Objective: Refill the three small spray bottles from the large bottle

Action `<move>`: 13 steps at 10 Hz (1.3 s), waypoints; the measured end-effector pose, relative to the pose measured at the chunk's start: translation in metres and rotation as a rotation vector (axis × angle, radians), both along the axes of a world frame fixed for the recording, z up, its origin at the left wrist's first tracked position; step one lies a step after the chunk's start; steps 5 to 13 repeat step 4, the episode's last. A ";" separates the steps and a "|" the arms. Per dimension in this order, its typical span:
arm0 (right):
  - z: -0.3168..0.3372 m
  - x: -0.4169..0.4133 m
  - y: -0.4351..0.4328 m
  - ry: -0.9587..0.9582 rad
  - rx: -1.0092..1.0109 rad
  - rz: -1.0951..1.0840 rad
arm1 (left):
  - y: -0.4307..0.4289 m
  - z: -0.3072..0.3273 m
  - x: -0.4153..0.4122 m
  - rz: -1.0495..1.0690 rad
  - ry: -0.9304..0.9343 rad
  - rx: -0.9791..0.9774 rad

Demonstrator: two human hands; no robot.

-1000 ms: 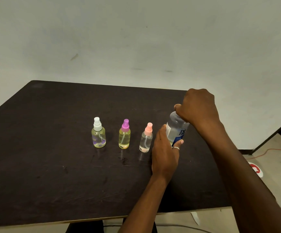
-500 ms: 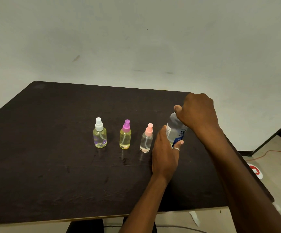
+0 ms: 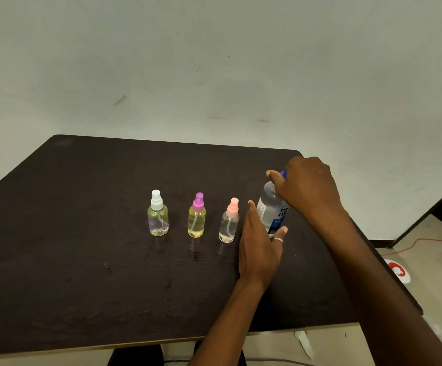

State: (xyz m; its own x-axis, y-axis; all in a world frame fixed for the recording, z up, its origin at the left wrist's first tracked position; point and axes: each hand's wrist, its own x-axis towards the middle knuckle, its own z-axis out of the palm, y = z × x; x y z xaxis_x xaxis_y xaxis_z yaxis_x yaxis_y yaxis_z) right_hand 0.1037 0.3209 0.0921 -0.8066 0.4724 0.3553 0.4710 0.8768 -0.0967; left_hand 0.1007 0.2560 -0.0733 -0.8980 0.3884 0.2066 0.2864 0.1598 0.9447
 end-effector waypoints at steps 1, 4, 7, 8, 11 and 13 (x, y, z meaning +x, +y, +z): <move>0.004 0.007 -0.003 -0.045 0.045 -0.043 | -0.012 0.005 0.009 0.004 -0.039 -0.050; 0.013 0.033 -0.018 0.119 0.150 -0.027 | -0.098 0.027 0.033 0.193 0.301 -0.195; 0.013 0.033 -0.018 0.119 0.150 -0.027 | -0.098 0.027 0.033 0.193 0.301 -0.195; 0.013 0.033 -0.018 0.119 0.150 -0.027 | -0.098 0.027 0.033 0.193 0.301 -0.195; 0.013 0.033 -0.018 0.119 0.150 -0.027 | -0.098 0.027 0.033 0.193 0.301 -0.195; 0.013 0.033 -0.018 0.119 0.150 -0.027 | -0.098 0.027 0.033 0.193 0.301 -0.195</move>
